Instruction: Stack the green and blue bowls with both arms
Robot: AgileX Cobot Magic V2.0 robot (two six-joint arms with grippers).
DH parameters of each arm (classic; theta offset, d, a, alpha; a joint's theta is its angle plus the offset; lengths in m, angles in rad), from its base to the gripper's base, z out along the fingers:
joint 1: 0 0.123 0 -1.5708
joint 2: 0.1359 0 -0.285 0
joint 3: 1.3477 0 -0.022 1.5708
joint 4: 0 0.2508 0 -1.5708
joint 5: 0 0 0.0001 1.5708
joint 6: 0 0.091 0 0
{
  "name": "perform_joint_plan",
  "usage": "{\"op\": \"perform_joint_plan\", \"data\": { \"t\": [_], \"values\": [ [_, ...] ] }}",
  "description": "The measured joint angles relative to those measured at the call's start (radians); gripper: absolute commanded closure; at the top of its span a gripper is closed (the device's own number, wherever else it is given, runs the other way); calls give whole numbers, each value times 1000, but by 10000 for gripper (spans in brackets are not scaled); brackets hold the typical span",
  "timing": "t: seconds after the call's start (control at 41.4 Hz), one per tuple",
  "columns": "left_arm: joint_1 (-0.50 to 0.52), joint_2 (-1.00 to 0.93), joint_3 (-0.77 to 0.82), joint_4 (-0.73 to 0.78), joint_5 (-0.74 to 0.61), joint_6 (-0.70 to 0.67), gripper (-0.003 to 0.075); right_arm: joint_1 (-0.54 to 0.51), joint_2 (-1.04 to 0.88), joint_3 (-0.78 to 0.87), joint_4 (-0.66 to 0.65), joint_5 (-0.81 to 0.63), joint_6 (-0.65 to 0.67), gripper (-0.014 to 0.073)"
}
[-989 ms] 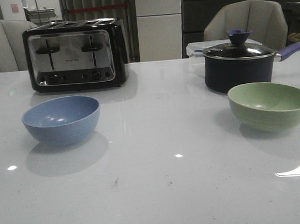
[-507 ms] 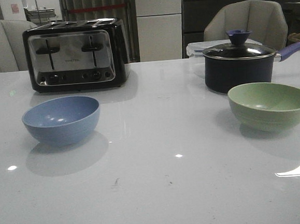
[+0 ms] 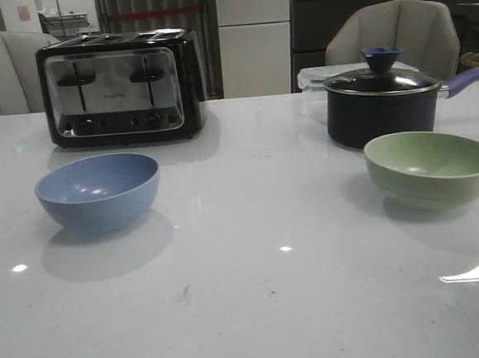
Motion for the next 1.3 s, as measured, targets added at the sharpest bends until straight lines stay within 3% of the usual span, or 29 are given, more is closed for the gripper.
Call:
{"op": "perform_joint_plan", "data": {
  "t": [0.241,0.314,0.459,0.507,0.748,1.038,1.303],
  "values": [
    [0,92,64,0,15,0,600,0,163,0,0,25,0,531],
    [0,117,69,0,15,0,484,0,209,0,0,25,0,440],
    [0,156,69,0,4,0,181,0,301,0,0,25,0,142],
    [0,167,69,-1,-4,0,134,0,331,0,0,19,0,77],
    [0,211,69,-7,-12,0,161,-15,505,-70,4,8,26,69],
    [-17,213,69,-15,-25,0,193,-102,823,-303,101,62,26,69],
    [-22,214,69,-19,-31,0,193,-105,1122,-527,181,141,-75,69]
  ]
}}
